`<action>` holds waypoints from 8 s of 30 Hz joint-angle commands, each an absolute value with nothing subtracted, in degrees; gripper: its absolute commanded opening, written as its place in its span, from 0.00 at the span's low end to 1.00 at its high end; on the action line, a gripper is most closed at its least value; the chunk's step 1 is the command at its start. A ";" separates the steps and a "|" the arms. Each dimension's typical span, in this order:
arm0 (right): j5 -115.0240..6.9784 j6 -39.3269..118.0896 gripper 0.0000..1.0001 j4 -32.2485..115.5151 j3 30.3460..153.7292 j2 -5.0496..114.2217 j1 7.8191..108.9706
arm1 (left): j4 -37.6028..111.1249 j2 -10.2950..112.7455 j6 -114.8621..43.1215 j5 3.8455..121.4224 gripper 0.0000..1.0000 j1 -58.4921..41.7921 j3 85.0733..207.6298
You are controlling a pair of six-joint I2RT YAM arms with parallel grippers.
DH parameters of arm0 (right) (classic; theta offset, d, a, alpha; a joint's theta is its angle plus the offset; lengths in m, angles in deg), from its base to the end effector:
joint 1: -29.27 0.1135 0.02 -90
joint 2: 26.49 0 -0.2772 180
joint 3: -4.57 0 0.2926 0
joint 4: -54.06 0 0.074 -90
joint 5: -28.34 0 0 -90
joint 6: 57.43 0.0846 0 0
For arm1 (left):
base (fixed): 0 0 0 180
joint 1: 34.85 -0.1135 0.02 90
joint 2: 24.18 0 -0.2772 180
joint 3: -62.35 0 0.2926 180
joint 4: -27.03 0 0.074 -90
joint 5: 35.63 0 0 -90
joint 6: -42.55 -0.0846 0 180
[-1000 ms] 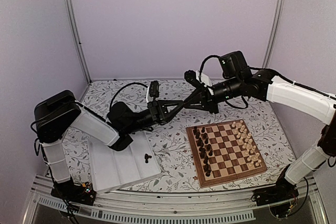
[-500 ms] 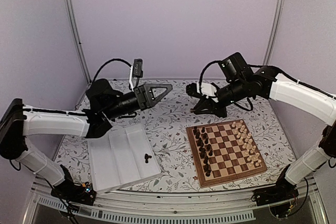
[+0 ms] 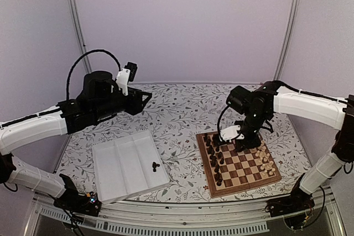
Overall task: Set up the chess pieces on the board
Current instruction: Place the chess piece on the chessboard, then pick up the chess piece from the storage box.
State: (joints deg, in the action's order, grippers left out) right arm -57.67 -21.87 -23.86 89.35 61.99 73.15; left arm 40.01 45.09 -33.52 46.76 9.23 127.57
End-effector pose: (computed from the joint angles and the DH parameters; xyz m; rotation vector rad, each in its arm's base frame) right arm 0.2321 0.2314 0.2150 -2.2659 1.9485 0.0835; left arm 0.2698 -0.2456 0.3059 0.4046 1.8620 -0.5718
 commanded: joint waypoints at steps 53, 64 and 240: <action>-62.89 -13.14 0.08 -22.09 81.79 69.06 79.20 | 44.45 43.34 -40.48 42.58 0.52 4.71 123.49; -57.27 -12.66 0.06 -24.09 89.00 71.09 80.00 | 44.68 43.24 -40.33 43.24 0.52 4.72 123.58; -42.31 -1.90 0.99 8.91 86.11 56.84 65.56 | 70.87 58.07 -11.77 60.05 0.03 17.34 127.46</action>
